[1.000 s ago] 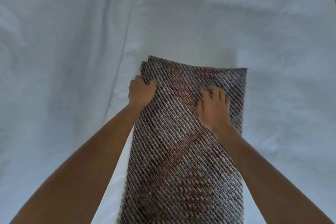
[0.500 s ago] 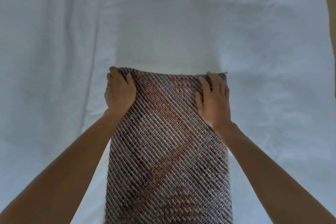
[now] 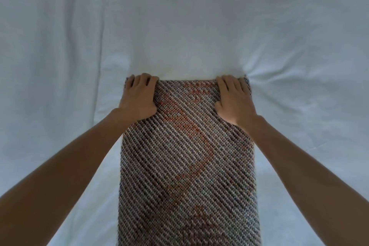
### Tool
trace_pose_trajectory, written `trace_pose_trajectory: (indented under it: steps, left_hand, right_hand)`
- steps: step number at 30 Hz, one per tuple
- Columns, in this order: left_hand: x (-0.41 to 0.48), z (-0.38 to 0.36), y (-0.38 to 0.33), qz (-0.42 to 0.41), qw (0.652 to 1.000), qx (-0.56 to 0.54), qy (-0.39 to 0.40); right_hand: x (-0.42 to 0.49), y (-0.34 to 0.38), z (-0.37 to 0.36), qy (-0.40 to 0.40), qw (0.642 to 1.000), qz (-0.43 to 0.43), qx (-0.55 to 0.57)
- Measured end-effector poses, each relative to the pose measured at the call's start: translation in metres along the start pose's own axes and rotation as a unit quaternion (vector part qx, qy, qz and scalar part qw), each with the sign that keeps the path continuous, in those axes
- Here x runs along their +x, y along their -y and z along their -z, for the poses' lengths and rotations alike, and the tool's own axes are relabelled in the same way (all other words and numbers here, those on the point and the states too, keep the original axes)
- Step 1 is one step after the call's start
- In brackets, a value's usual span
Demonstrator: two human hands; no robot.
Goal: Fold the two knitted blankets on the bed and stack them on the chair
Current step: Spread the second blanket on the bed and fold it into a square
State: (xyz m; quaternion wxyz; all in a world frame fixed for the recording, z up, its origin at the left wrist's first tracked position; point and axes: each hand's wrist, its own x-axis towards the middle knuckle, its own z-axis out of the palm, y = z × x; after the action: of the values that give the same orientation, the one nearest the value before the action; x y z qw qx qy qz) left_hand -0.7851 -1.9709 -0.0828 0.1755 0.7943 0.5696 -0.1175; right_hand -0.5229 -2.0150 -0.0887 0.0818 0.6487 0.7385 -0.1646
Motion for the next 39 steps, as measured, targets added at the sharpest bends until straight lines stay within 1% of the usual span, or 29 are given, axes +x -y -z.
trace_pose_trajectory:
  steps: [3, 5, 7, 8, 10, 13, 17, 19, 21, 24, 27, 30, 33, 39]
  left_hand:
    - [0.012, 0.009, -0.005, 0.003, 0.996, 0.065, 0.062]
    - [0.020, 0.020, -0.009, 0.005, 0.991, 0.080, 0.103]
    - [0.024, 0.033, -0.008, 0.006, 0.989, 0.089, 0.122]
    - [0.022, 0.038, -0.006, 0.001, 0.989, 0.089, 0.116]
    - [0.011, 0.044, -0.002, -0.007, 0.994, 0.067, 0.086]
    - [-0.016, 0.045, -0.005, -0.006, 0.999, 0.040, 0.002]
    - [-0.052, 0.050, -0.015, -0.015, 0.994, 0.047, -0.098]
    - [-0.071, 0.055, -0.019, -0.018, 0.990, 0.049, -0.132]
    - [-0.093, 0.060, -0.022, -0.019, 0.987, 0.042, -0.155]
    - [-0.136, 0.061, -0.028, -0.025, 0.986, 0.020, -0.164]
    - [-0.184, 0.055, -0.037, -0.039, 0.986, 0.003, -0.162]
    - [-0.229, 0.043, -0.047, -0.041, 0.986, -0.013, -0.161]
    - [-0.272, 0.022, -0.056, -0.040, 0.987, -0.036, -0.153]
    - [-0.355, -0.045, -0.070, -0.079, 0.991, -0.039, -0.103]
  right_hand:
    - [0.023, 0.005, 0.019, 0.065, 0.997, -0.028, -0.006]
    - [0.032, 0.005, 0.032, 0.111, 0.993, -0.044, -0.021]
    - [0.031, 0.003, 0.043, 0.130, 0.990, -0.033, -0.038]
    - [0.028, 0.001, 0.047, 0.121, 0.992, -0.019, -0.042]
    - [0.017, -0.004, 0.052, 0.076, 0.996, 0.016, -0.039]
    - [-0.006, -0.006, 0.059, 0.012, 0.998, 0.054, -0.006]
    - [-0.036, 0.000, 0.070, -0.053, 0.996, 0.075, -0.006]
    - [-0.051, 0.004, 0.078, -0.076, 0.994, 0.078, -0.014]
    - [-0.070, 0.008, 0.085, -0.090, 0.994, 0.066, 0.002]
    - [-0.109, 0.018, 0.089, -0.096, 0.993, 0.038, 0.059]
    - [-0.154, 0.031, 0.085, -0.093, 0.993, 0.023, 0.074]
    - [-0.199, 0.044, 0.078, -0.109, 0.992, 0.044, 0.055]
    - [-0.246, 0.055, 0.064, -0.134, 0.987, 0.062, 0.059]
    - [-0.332, 0.074, 0.010, -0.078, 0.995, 0.052, 0.041]
